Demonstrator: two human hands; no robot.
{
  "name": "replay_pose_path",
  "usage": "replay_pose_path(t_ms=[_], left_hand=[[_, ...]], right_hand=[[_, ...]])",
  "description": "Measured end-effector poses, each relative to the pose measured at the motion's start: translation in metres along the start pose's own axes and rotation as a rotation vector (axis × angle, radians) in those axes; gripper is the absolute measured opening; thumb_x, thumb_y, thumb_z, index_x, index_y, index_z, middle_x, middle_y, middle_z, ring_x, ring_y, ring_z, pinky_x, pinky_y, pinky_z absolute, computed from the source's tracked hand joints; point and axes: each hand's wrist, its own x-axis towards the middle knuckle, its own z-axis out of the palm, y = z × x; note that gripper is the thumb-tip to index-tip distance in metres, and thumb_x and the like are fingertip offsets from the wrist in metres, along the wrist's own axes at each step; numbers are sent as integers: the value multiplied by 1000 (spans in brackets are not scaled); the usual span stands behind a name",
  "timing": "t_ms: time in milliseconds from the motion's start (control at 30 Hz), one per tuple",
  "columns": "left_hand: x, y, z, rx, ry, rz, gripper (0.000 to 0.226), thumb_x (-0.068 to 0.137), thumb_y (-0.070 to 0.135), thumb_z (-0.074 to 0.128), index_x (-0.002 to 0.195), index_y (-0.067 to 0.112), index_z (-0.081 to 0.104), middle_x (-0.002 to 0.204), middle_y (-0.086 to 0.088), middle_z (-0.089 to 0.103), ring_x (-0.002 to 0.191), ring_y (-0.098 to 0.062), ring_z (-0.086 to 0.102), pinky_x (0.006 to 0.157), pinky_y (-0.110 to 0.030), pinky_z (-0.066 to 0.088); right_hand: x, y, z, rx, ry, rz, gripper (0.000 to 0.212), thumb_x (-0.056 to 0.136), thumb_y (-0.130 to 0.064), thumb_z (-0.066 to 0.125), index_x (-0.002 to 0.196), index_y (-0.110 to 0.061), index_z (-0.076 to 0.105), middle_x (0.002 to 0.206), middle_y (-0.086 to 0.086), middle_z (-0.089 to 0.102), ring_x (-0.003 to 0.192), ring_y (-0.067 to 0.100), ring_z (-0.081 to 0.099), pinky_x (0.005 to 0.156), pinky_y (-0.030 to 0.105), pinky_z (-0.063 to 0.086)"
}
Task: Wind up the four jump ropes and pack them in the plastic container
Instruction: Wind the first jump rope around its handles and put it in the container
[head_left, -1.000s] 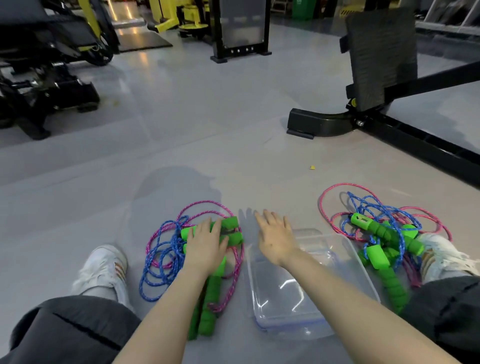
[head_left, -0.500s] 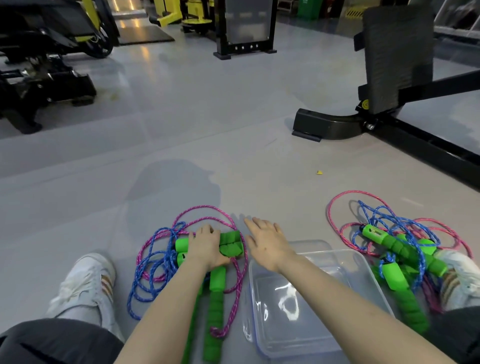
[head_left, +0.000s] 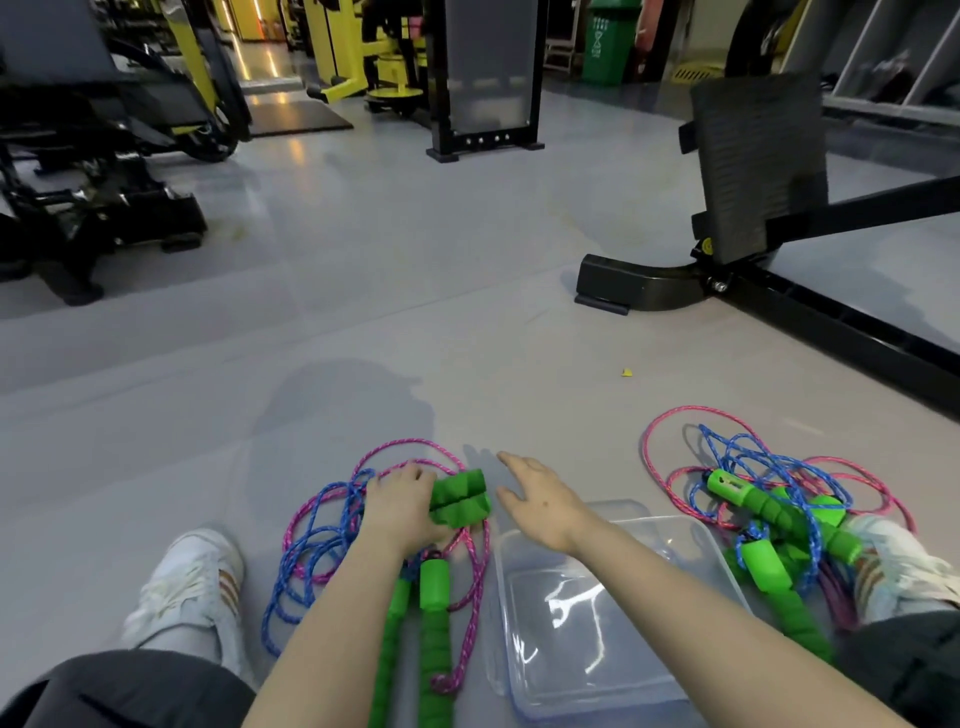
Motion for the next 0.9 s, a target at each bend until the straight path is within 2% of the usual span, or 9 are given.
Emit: replay_pose_path(t_ms=[167,267,333,467,567,667,767,900], left_hand=[[1,3,18,6,-110,-27,101,78,64,59,152,17,9,158,-8,11,145,-24,11,115,-50,13],[11,8,26,-21,-154,-41,109,75,64,63,152,13,4,157,-9,13,145,-25,11,115,-51,11],[17,11,33,36,-127,-42,104,76,61,63,151,12,9,152,-10,23,141,-26,21,114,-52,11],[25,5,38,19,-61,-71,73,78,54,63,136,15,40,132,-9,38,127,-27,36,113,-46,18],[22,3,40,-75,-42,-67,68,76,52,64,131,16,45,127,-7,44,123,-27,41,113,-44,20],[16,4,23,-395,138,-63,49,73,41,70,114,19,53,107,0,62,107,-26,57,97,-37,38],[13,10,-27,-888,250,-60,40,71,19,80,101,22,53,85,9,61,86,-16,60,74,-30,46],[6,16,-110,-1338,310,-1,38,73,10,80,102,14,56,90,3,64,81,-10,61,69,-18,48]], right_hand=[[-2,10,-2,-59,-10,13,54,98,-25,39,148,-18,21,151,8,30,138,25,30,114,35,24],[4,19,4,-93,-16,17,54,97,-24,40,148,-16,21,150,9,32,137,27,32,112,35,26],[11,22,11,-93,-25,13,54,97,-24,40,147,-15,23,150,10,33,136,27,33,112,35,27],[19,24,21,-72,-16,15,51,97,-25,39,145,-13,28,147,12,36,134,29,36,111,35,29],[16,24,27,-63,-8,11,51,97,-26,40,145,-14,28,147,12,37,134,28,35,111,32,28],[15,21,25,6,31,16,56,95,-25,44,147,-13,24,151,10,31,138,24,30,113,28,22],[15,8,18,215,47,34,74,90,-24,57,149,-11,15,155,8,22,142,20,22,113,24,18],[15,-27,-2,587,52,41,107,74,-23,77,151,-16,4,157,3,15,144,15,18,115,29,22]])
